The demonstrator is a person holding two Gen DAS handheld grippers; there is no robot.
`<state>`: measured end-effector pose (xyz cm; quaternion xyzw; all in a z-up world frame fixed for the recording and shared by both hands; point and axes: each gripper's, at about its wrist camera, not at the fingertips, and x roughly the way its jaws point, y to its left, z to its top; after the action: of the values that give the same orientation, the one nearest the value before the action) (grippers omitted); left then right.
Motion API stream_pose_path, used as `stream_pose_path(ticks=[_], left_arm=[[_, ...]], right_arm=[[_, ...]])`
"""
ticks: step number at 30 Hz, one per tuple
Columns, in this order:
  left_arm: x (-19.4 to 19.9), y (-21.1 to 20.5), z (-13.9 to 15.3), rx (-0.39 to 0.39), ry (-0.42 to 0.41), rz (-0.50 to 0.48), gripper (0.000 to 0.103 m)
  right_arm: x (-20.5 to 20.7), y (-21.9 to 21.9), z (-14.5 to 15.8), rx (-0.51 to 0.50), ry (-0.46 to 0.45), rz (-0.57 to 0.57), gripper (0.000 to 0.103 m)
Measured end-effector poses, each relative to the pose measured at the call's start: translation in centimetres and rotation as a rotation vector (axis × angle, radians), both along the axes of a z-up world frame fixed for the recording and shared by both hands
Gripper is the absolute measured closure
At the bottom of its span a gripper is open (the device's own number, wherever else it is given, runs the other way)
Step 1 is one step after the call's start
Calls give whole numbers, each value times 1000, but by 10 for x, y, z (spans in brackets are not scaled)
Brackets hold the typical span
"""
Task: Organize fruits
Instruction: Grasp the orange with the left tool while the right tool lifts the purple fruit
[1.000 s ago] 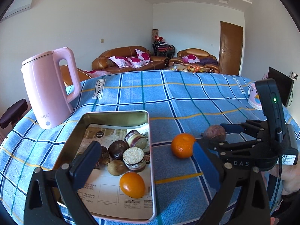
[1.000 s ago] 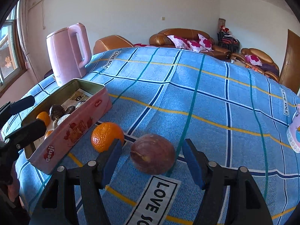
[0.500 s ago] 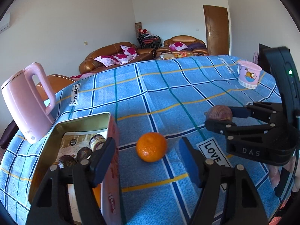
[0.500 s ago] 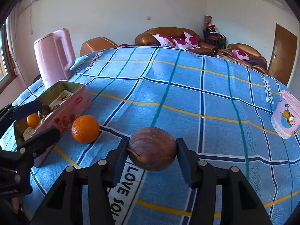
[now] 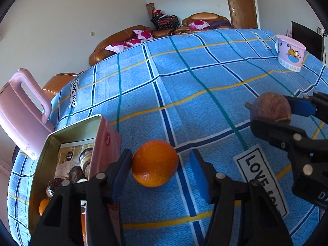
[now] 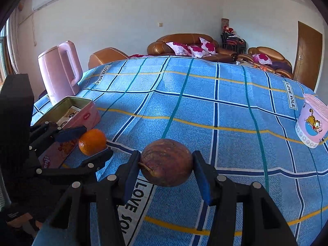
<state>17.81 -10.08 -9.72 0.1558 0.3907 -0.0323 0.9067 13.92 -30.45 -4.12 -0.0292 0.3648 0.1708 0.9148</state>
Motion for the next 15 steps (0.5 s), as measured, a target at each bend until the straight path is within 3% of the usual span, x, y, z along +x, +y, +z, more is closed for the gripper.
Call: stream_pose_path(ticks=[5, 15], left_arm=[[9, 2, -3, -20, 29, 10, 55], [-5, 10, 8, -147, -10, -13, 56]], right_arm=[[1, 1, -2, -4, 13, 4, 50], [-2, 2, 0, 7, 1, 33, 50]])
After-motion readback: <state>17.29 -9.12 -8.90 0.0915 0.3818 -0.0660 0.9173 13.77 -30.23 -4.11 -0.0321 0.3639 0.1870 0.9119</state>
